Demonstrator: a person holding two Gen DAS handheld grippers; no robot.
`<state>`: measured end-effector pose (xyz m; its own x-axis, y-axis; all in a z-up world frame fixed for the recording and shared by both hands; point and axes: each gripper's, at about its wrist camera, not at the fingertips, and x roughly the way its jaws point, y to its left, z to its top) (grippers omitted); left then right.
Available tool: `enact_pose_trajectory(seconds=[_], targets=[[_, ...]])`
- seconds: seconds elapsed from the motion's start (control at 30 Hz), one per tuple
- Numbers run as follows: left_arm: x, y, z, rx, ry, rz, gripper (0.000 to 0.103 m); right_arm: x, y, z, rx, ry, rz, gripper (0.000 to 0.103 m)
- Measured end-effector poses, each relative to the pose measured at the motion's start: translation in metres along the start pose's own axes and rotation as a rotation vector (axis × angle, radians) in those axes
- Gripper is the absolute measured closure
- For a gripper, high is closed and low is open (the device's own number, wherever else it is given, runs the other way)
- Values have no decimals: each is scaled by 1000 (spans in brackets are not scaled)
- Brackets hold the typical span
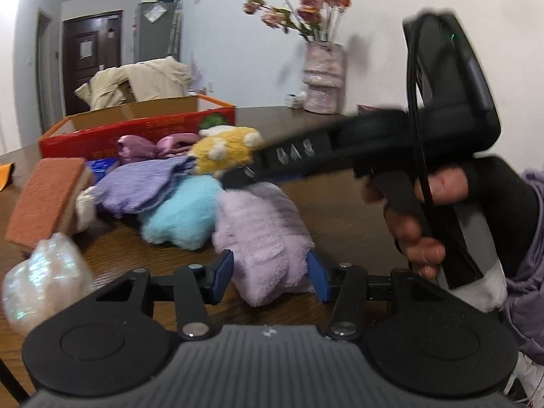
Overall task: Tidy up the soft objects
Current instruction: 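Reach the right gripper to the lilac fuzzy towel and close on it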
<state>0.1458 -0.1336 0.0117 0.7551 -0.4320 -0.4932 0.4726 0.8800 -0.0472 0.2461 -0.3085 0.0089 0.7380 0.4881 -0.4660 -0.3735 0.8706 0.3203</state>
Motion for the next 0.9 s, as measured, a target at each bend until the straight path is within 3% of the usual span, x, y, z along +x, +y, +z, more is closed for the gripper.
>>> enact_pose_trajectory(seconds=[0.1, 0.2, 0.27, 0.43, 0.7, 0.83, 0.9], targets=[[-8, 16, -7, -60, -21, 46, 52, -11, -4, -13, 50, 3, -30, 73], [-9, 30, -10, -114, -32, 146, 52, -30, -6, -24, 132, -27, -96, 73], [-13, 38, -8, -170, -43, 158, 52, -43, -3, -31, 157, -49, -94, 73], [-21, 42, 3, -244, -56, 52, 51, -63, 7, -42, 173, -93, -103, 70], [6, 53, 8, -371, 27, -42, 51, -55, 6, -49, 197, -64, -88, 65], [12, 54, 9, -376, 40, -62, 51, -52, 2, -51, 211, -57, -65, 65], [13, 52, 10, -361, 36, -78, 62, -52, 1, -51, 220, -52, -51, 69]])
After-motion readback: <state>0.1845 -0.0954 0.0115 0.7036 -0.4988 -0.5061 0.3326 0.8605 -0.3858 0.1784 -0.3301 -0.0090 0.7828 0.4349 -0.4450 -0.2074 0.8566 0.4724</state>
